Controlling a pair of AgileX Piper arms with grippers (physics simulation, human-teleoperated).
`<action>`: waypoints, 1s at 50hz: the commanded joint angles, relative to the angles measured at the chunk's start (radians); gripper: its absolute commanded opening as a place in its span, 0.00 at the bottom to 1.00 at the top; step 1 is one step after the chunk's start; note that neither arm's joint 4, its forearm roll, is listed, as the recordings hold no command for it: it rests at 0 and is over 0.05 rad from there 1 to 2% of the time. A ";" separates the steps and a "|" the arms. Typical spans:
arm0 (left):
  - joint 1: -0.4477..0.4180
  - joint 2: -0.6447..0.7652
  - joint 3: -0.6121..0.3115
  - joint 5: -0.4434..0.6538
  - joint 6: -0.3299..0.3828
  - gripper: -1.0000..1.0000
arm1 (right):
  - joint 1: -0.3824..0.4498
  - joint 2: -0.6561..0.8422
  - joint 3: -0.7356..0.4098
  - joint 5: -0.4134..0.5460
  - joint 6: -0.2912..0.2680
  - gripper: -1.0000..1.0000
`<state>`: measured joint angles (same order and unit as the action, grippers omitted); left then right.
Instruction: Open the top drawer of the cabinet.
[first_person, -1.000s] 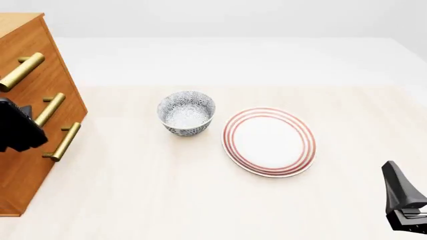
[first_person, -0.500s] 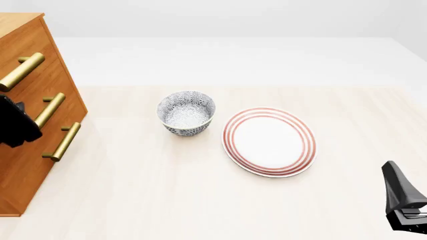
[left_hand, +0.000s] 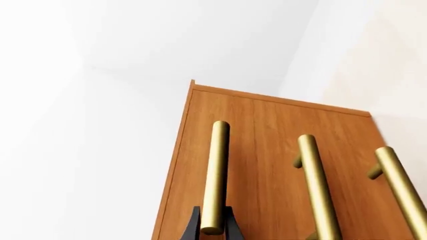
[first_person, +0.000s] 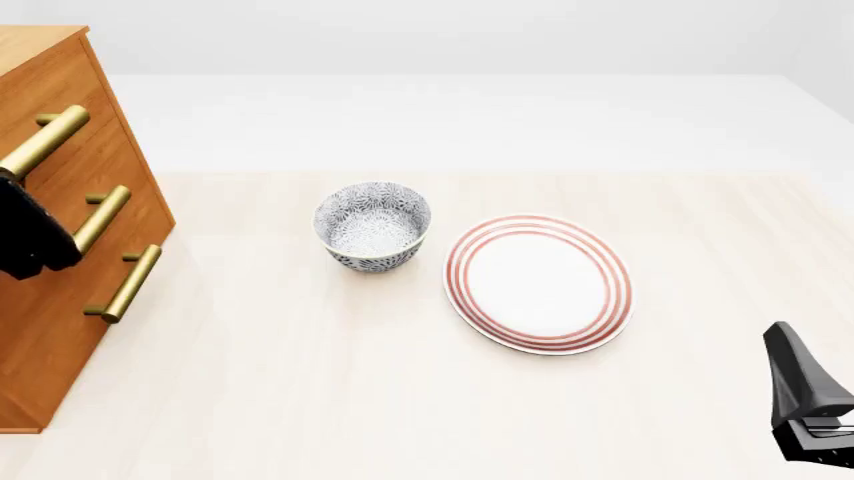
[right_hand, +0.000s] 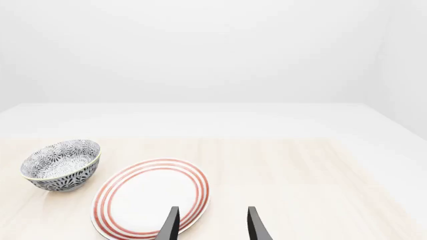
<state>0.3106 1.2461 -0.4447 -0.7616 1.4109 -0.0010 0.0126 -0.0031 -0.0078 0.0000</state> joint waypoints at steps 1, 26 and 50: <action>-0.004 0.010 0.004 0.013 0.032 0.00 | 0.000 0.000 0.000 0.000 0.000 1.00; -0.072 -0.024 0.056 -0.024 0.104 0.00 | 0.000 0.000 0.000 0.000 0.000 1.00; -0.170 -0.021 0.055 -0.032 0.119 0.00 | 0.000 0.000 0.000 0.000 0.000 1.00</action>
<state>0.2047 1.2117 -0.4038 -0.7902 1.5179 -0.0010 0.0126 -0.0031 -0.0078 0.0001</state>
